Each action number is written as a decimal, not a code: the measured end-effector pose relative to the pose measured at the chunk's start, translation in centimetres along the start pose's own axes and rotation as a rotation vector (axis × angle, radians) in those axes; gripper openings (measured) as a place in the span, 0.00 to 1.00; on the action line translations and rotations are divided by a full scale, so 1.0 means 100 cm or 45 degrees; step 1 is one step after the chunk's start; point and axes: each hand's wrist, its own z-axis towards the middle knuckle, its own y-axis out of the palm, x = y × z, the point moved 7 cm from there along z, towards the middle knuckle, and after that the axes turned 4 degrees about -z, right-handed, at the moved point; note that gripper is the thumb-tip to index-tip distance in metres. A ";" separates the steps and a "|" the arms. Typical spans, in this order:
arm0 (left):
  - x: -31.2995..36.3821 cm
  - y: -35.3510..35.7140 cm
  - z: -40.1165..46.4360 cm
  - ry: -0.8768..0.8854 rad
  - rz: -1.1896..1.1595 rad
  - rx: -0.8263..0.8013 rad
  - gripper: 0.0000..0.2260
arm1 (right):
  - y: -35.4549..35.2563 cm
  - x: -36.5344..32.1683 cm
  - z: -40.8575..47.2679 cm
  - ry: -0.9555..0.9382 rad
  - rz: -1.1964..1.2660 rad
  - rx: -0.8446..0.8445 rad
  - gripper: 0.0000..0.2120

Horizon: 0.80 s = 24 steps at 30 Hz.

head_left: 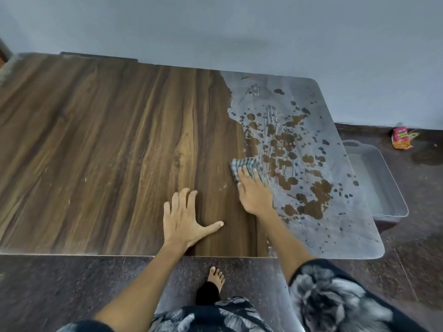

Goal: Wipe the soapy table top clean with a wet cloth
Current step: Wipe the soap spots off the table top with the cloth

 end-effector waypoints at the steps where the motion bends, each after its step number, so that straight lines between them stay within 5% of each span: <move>1: 0.000 0.004 0.005 -0.025 0.005 -0.032 0.48 | -0.001 -0.009 0.013 0.001 0.009 0.001 0.24; 9: 0.000 0.017 0.036 0.001 -0.015 -0.094 0.53 | 0.012 -0.031 -0.032 -0.762 -0.017 -0.187 0.21; 14: 0.001 0.018 0.056 -0.006 0.000 -0.102 0.54 | -0.015 0.023 0.040 -0.446 -0.062 -0.069 0.22; 18: -0.001 0.019 0.072 -0.015 -0.003 -0.138 0.54 | -0.029 -0.005 0.106 -0.152 -0.006 -0.083 0.22; 24: -0.006 0.023 0.102 0.060 -0.013 -0.197 0.54 | -0.019 -0.047 0.075 -0.391 0.133 -0.099 0.21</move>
